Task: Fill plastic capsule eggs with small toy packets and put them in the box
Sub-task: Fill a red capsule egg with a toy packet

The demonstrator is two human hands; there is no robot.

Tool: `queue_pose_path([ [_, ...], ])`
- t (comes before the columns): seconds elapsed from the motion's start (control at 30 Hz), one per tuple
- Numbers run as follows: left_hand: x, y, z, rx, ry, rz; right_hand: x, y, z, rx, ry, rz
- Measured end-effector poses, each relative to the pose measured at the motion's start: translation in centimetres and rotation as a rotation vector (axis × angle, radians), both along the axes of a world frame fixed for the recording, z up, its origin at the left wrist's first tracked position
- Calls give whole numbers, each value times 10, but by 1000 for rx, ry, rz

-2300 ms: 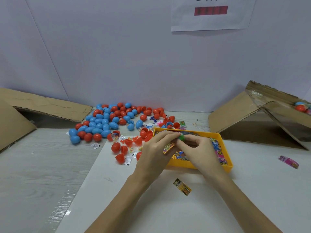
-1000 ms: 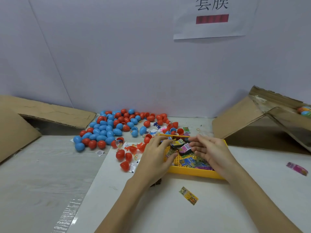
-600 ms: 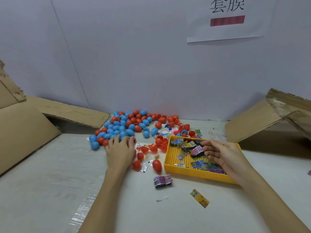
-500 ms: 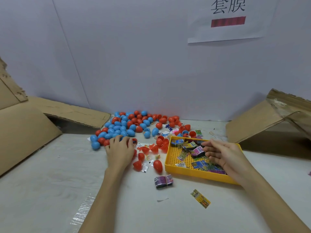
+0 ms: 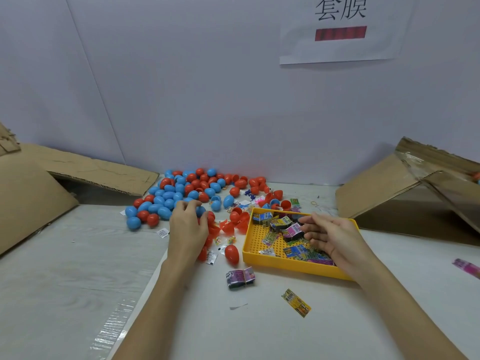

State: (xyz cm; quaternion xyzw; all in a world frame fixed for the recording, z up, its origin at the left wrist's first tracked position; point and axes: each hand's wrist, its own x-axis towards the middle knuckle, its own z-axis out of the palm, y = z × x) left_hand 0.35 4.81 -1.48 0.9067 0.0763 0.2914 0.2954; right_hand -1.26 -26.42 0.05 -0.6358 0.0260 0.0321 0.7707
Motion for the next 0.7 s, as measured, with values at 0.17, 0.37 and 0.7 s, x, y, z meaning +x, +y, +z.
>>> queue_pose_path([
  [0.17,1,-3,-7,149,70,-39,-1,2,0,-13,-19,-8],
  [0.37,8,2,-11,105,201,-81,-2,2,-1,-27,-20,4],
  [0.7,5,8,-7,-264,21,-113,0,2,-2,-46,-11,-1],
])
